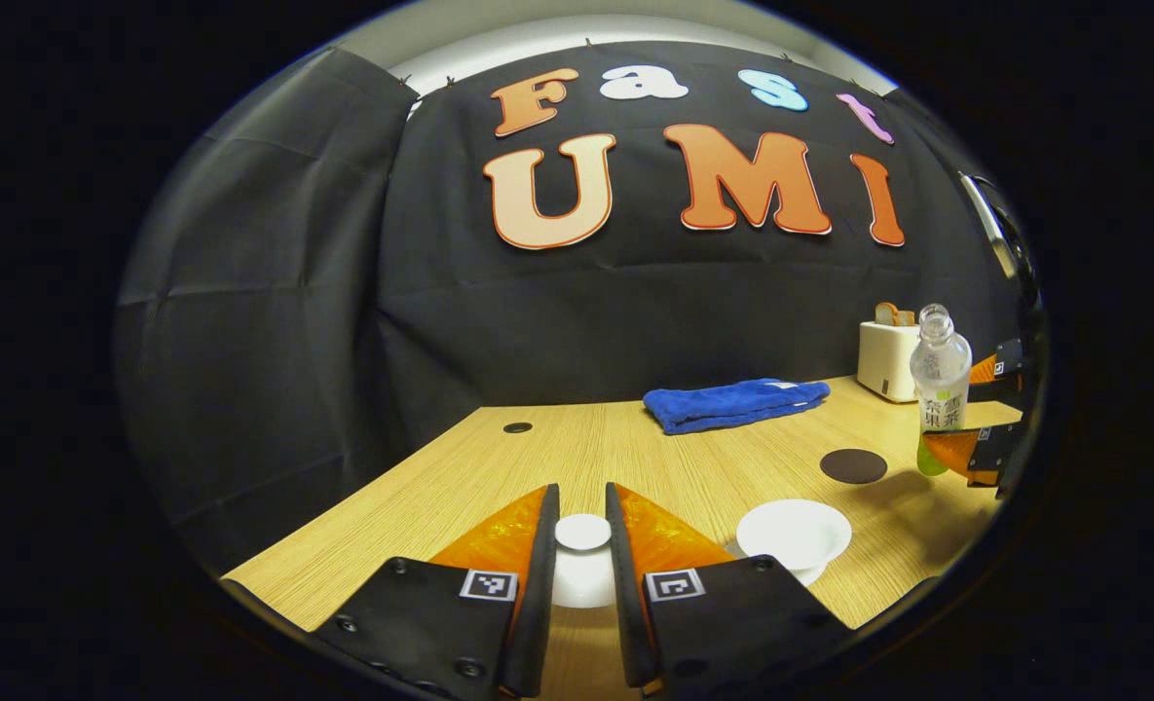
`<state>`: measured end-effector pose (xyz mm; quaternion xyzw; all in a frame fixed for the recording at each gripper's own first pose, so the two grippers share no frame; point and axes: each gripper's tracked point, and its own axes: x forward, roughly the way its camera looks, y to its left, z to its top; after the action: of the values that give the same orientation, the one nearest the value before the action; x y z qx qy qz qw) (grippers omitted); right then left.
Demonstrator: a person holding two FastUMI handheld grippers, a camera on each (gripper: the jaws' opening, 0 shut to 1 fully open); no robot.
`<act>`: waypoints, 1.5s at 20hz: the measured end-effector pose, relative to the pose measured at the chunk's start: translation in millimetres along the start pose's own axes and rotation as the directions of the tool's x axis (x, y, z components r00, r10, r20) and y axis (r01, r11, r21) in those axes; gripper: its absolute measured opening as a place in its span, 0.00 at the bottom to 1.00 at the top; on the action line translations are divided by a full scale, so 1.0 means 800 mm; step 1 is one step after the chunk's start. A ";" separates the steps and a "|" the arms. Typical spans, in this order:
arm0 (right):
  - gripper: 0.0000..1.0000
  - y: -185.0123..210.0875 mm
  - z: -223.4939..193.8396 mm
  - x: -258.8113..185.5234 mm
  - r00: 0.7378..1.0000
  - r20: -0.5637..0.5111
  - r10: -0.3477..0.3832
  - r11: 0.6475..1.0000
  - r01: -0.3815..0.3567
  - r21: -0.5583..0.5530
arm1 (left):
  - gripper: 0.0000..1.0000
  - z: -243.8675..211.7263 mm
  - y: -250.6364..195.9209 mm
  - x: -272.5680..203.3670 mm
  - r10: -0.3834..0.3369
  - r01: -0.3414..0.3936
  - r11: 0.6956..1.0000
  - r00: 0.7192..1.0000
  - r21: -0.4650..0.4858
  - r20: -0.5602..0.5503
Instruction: Open the teacup lid with one hand, grasp the water bottle and pour water into the teacup with the other hand; after pouring, place the water bottle on the coaster and then close the teacup lid.
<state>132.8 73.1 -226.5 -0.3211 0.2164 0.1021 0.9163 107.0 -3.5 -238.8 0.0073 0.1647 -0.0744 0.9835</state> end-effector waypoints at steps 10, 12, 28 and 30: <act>0.62 0.008 0.022 -0.004 0.997 0.066 -0.041 0.962 0.057 -0.267 | 0.34 -0.001 0.014 -0.005 0.004 -0.004 1.000 1.000 -0.006 0.002; 0.63 0.004 0.030 -0.002 0.995 0.084 -0.062 0.940 0.087 -0.330 | 0.34 0.000 0.017 -0.007 0.007 -0.007 1.000 1.000 -0.005 0.006; 0.62 0.005 0.060 -0.004 0.972 0.203 -0.117 0.708 0.225 -0.670 | 0.34 -0.010 0.032 -0.015 0.019 -0.019 1.000 1.000 -0.012 -0.003; 0.62 0.006 0.062 0.000 0.971 0.206 -0.118 0.682 0.230 -0.694 | 0.34 -0.012 0.034 -0.015 0.019 -0.019 1.000 1.000 -0.016 -0.007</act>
<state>147.4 108.3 -194.5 -0.6615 0.0615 0.1134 0.7388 97.0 25.7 -244.5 0.0011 0.1688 -0.0637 0.9836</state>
